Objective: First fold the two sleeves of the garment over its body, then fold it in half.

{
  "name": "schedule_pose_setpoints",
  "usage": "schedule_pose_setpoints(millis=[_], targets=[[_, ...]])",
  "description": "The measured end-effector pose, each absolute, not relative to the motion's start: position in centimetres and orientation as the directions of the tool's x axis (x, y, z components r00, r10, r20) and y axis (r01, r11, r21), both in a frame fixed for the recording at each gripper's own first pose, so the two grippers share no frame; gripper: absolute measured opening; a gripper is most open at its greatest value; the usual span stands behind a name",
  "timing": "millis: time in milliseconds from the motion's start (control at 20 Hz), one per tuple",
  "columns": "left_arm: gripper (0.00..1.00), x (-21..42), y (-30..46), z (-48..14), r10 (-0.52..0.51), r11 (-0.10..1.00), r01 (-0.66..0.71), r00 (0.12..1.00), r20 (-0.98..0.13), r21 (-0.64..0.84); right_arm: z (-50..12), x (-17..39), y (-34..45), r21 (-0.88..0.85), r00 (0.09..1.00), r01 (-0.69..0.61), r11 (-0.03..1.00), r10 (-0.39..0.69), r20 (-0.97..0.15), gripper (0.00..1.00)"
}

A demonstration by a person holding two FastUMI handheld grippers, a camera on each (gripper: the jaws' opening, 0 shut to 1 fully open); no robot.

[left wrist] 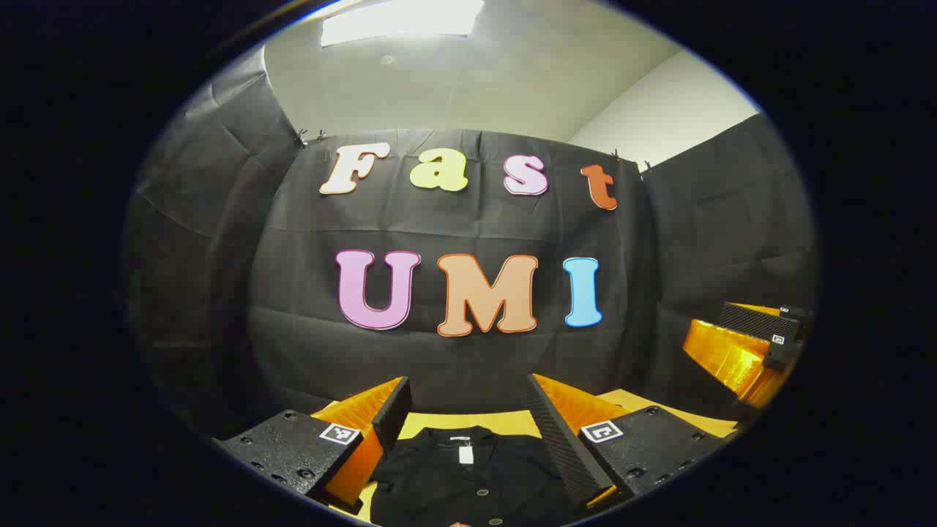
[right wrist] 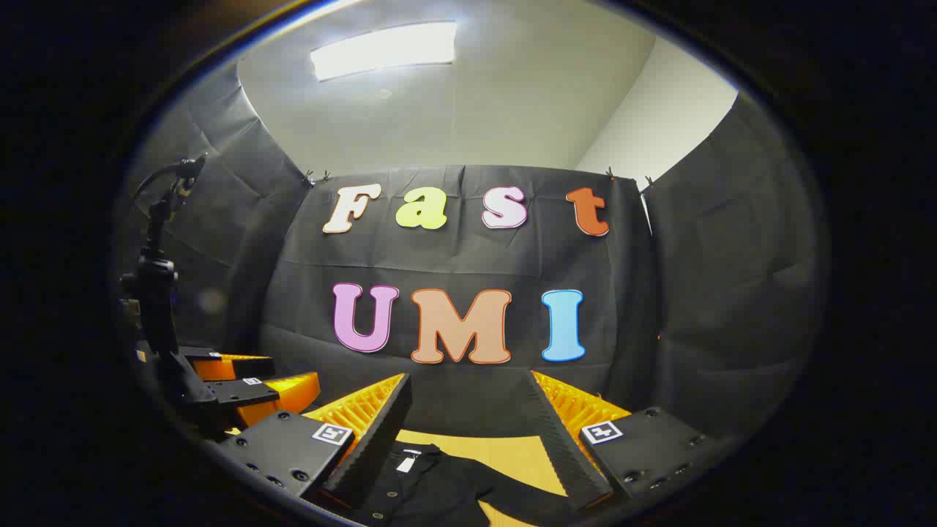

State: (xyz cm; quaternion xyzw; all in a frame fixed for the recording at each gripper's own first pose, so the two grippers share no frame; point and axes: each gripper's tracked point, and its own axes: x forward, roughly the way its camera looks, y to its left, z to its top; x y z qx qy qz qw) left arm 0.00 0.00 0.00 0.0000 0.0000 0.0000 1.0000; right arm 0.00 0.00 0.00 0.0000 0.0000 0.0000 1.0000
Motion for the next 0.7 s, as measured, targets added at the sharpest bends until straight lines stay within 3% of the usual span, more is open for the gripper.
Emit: schedule_pose_setpoints(millis=[700], targets=[[0.95, -0.9, -1.3, 1.2, -0.004, 1.0, 0.003, 0.999, 0.034, 0.031, 0.1, -0.6, -1.3, 0.047, 1.0, -0.008, 0.999, 0.007, 0.016, 0.97]])
